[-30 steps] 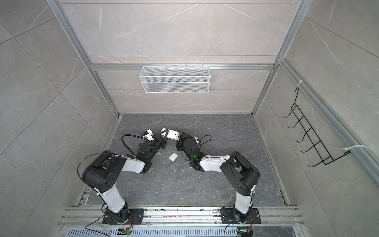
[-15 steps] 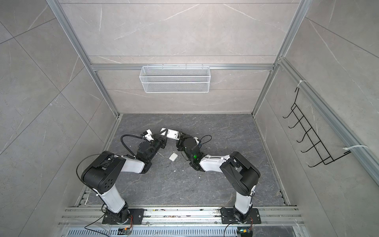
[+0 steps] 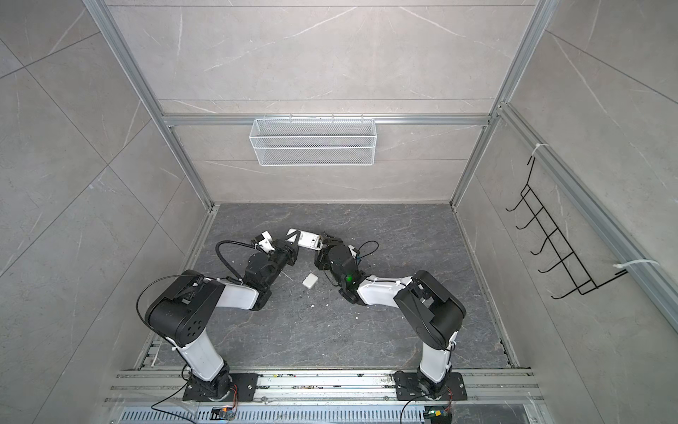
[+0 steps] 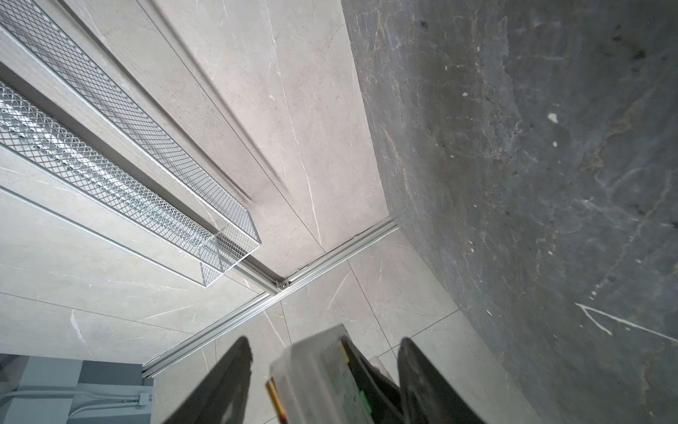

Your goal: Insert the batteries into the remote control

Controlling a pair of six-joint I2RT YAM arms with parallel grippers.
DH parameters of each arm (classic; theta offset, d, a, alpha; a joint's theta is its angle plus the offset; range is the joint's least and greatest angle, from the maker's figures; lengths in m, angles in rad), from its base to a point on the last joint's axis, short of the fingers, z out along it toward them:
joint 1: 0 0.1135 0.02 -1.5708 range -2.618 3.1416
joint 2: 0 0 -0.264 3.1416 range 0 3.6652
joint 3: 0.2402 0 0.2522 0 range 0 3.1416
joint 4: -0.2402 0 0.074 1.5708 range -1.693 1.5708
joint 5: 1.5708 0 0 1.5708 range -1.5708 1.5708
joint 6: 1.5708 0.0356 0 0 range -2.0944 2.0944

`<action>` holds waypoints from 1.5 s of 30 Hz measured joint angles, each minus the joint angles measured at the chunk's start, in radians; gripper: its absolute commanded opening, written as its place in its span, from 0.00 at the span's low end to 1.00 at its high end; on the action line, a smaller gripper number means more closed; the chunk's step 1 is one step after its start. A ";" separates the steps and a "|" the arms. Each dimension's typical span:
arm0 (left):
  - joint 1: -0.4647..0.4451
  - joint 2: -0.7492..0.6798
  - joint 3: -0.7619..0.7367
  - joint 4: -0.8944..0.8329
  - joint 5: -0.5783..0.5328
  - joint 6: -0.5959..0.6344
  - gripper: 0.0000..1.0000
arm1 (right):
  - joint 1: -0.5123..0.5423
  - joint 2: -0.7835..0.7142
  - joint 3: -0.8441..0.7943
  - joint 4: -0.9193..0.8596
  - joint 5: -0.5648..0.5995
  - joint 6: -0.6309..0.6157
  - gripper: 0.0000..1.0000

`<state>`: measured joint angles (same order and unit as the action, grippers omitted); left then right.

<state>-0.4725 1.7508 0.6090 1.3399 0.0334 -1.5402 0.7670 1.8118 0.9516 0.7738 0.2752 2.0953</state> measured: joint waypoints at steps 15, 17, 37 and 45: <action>0.000 0.000 0.000 0.000 0.003 0.001 0.00 | -0.003 0.000 0.040 -0.068 -0.038 0.000 0.37; 0.000 0.000 0.000 -0.001 0.005 0.000 0.00 | -0.005 0.000 0.040 -0.074 -0.038 -0.006 0.34; 0.035 0.000 -0.002 -0.002 0.039 -0.028 0.00 | -0.116 -0.060 0.062 -0.229 -0.241 -0.287 0.86; 0.076 -0.011 -0.013 0.001 0.089 -0.088 0.00 | -0.255 -0.116 0.313 -0.673 -0.520 -0.848 0.86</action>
<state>-0.3969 1.7397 0.5961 1.3407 0.1223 -1.6279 0.5117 1.6962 1.2644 0.1005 -0.2447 1.2472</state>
